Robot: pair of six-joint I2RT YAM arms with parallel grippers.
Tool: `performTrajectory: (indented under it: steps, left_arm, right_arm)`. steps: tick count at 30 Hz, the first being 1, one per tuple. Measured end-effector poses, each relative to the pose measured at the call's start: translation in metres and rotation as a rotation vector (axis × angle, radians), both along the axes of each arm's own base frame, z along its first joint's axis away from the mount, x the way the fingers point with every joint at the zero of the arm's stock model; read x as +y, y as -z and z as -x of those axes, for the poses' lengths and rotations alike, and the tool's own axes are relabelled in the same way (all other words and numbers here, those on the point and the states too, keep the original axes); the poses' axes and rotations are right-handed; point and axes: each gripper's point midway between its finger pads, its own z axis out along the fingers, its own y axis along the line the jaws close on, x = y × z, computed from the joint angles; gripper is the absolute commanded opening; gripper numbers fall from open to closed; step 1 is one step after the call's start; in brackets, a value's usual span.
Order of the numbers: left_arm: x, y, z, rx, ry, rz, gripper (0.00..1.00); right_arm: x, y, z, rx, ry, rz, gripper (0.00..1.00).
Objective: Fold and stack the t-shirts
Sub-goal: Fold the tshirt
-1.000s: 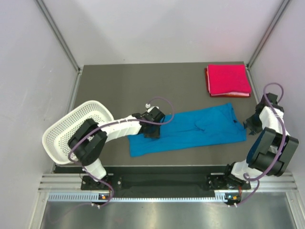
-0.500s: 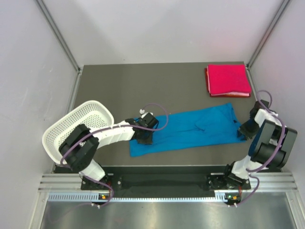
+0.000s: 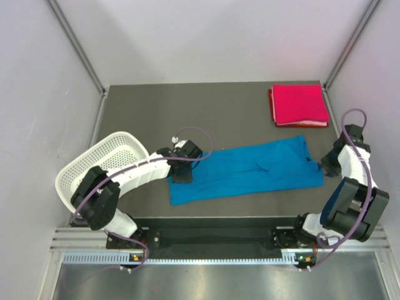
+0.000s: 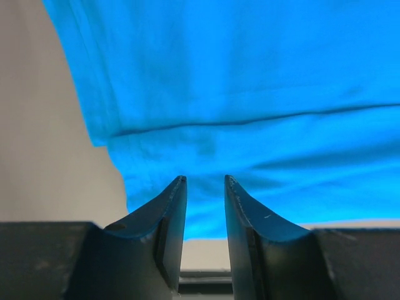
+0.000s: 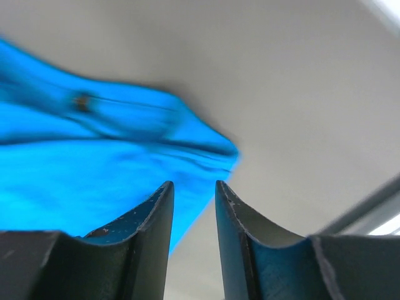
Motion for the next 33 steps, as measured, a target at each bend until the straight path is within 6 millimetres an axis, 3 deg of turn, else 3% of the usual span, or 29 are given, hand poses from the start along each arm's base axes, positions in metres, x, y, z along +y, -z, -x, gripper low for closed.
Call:
performTrajectory:
  steps: [2, 6, 9, 13, 17, 25, 33]
  left_arm:
    - [-0.005, -0.021, -0.012, -0.032, 0.008, 0.010, 0.37]
    - [-0.031, -0.069, -0.057, -0.146, 0.016, 0.152, 0.33]
    - [-0.033, -0.077, -0.082, -0.166, -0.005, 0.251, 0.32]
    - [-0.026, -0.053, -0.106, -0.117, -0.039, 0.293, 0.31]
    - [-0.022, -0.021, -0.116, -0.030, -0.050, 0.282, 0.31]
    - [-0.004, 0.008, -0.138, 0.032, -0.104, 0.292, 0.30]
    - [-0.003, 0.007, -0.153, 0.020, -0.101, 0.302, 0.29]
  right_arm:
    - [-0.001, -0.018, -0.020, -0.073, -0.045, 0.009, 0.35]
    - [0.011, -0.044, -0.068, -0.195, -0.186, 0.009, 0.32]
    - [0.028, -0.048, -0.114, -0.295, -0.333, -0.046, 0.31]
    - [0.039, -0.034, -0.157, -0.351, -0.445, -0.134, 0.33]
    - [0.043, -0.021, -0.181, -0.377, -0.521, -0.179, 0.36]
    - [0.042, -0.004, -0.200, -0.376, -0.638, -0.191, 0.36]
    - [0.038, 0.007, -0.206, -0.364, -0.675, -0.182, 0.34]
